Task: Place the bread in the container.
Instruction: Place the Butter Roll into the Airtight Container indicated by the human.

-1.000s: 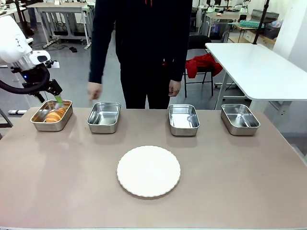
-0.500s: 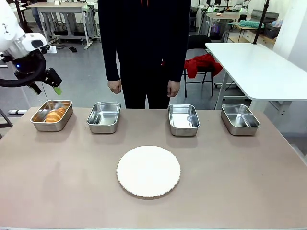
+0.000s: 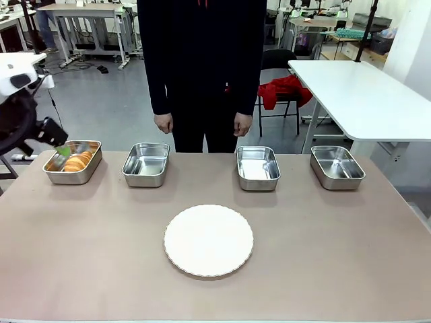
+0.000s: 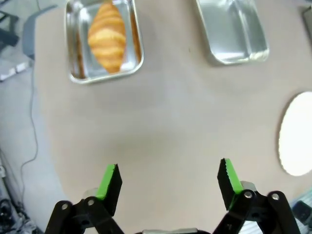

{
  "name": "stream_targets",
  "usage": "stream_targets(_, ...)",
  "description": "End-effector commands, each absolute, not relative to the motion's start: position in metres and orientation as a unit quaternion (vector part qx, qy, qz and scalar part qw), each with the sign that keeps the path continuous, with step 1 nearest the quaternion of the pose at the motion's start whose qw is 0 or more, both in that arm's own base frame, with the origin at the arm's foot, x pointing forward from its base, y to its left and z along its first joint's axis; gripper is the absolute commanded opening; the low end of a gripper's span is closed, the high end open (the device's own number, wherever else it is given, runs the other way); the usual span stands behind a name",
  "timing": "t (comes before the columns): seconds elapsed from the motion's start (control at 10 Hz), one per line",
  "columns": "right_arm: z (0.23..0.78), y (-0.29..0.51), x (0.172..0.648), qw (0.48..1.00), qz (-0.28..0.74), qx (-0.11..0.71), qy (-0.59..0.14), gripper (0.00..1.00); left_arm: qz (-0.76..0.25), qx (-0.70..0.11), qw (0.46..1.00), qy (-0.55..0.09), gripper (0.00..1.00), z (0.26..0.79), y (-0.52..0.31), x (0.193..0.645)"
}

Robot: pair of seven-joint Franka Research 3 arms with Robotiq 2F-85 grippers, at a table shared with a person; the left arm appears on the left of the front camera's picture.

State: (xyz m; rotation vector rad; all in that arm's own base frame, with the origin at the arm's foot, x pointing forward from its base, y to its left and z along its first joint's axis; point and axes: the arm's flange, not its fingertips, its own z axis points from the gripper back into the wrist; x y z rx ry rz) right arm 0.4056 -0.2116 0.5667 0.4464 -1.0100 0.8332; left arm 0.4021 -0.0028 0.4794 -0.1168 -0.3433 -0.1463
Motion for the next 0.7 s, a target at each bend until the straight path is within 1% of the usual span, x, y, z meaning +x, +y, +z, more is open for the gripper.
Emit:
stream_targets(0.0, 0.5688, -0.2110, 0.4051, 0.768, 0.388, 0.206, -0.467, 1.00, -0.061, -0.033, 0.987, -0.145, 0.99, 0.4725, 0.0065, 0.3834)
stream_targets(0.1, 0.5688, -0.2110, 0.4051, 0.768, 0.388, 0.206, -0.467, 1.00, -0.072, -0.045, 0.986, -0.146, 0.99, 0.4686, 0.0084, 0.3761)
stream_targets(0.2, 0.5688, -0.2110, 0.4051, 0.768, 0.388, 0.206, -0.467, 1.00, -0.075, -0.051, 0.988, -0.125, 0.99, 0.4650, 0.0147, 0.3777)
stream_targets(0.3, 0.5688, -0.2110, 0.4051, 0.768, 0.388, 0.206, -0.467, 1.00, -0.072, -0.047, 0.985, -0.153, 0.99, 0.4682, 0.0060, 0.3793)
stream_targets(0.6, 0.5688, -0.2110, 0.4051, 0.768, 0.388, 0.206, -0.467, 1.00, -0.072, -0.047, 0.985, -0.153, 0.99, 0.4682, 0.0060, 0.3793)
